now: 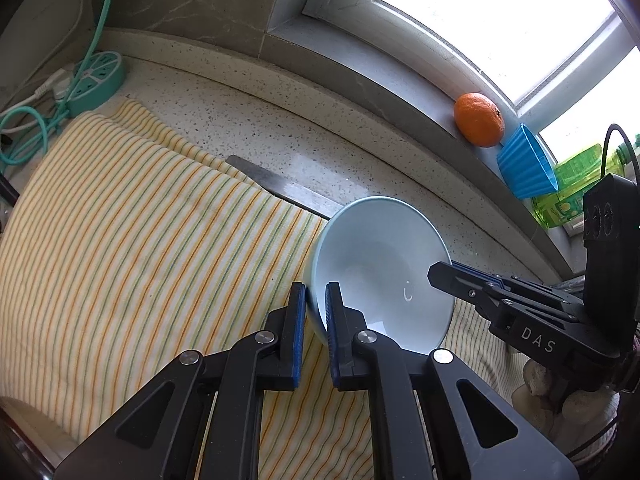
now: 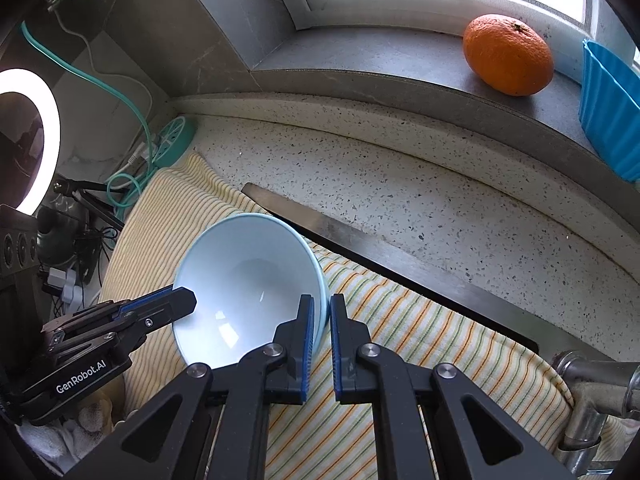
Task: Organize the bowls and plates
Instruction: 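Lift the pale blue bowl with both tools and carry it toward the nested steel bowls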
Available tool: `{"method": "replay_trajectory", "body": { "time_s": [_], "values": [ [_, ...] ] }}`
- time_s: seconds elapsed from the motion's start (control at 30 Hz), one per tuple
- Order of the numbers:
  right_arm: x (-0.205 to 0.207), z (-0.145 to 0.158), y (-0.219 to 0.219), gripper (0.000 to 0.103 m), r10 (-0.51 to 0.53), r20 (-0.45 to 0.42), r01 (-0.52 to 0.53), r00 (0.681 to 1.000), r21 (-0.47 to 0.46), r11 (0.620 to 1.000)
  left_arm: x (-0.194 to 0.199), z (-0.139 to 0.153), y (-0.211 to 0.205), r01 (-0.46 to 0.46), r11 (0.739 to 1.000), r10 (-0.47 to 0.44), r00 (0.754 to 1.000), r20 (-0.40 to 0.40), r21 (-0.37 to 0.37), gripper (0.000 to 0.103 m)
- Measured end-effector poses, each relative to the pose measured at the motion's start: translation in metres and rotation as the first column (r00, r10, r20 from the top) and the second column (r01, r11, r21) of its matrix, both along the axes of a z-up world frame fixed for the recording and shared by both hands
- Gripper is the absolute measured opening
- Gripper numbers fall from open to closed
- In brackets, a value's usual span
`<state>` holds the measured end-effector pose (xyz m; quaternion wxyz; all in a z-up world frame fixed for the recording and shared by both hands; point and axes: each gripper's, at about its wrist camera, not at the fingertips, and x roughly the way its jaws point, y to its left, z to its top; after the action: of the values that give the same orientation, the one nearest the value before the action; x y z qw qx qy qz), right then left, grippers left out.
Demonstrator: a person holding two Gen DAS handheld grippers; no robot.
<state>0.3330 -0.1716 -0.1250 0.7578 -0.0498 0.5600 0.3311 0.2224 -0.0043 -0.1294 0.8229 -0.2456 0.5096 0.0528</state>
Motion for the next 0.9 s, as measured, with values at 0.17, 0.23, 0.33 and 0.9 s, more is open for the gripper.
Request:
{"method": "replay_trajectory", "body": {
  "time_s": [0.17,0.23,0.33,0.9],
  "values": [
    [-0.004,0.008,-0.001,0.007,-0.007,0.012,0.007,1.0,0.005,1.0,-0.005,0.01,0.001,0.004,1.0,-0.004,1.0,0.021,-0.004,0.008],
    [-0.006,0.012,-0.001,0.007,-0.009,0.016,0.009,1.0,0.007,1.0,-0.008,0.014,0.002,0.003,1.0,-0.003,1.0,0.03,-0.005,0.008],
    [-0.011,0.019,0.0,0.007,-0.011,0.025,0.011,1.0,0.006,1.0,-0.012,0.021,0.005,0.006,1.0,-0.005,0.999,0.047,-0.007,0.008],
    [-0.069,0.058,0.014,0.007,-0.03,0.079,0.029,0.996,0.018,0.999,-0.068,0.057,0.025,0.029,0.999,-0.025,0.992,0.122,-0.024,0.008]
  ]
}}
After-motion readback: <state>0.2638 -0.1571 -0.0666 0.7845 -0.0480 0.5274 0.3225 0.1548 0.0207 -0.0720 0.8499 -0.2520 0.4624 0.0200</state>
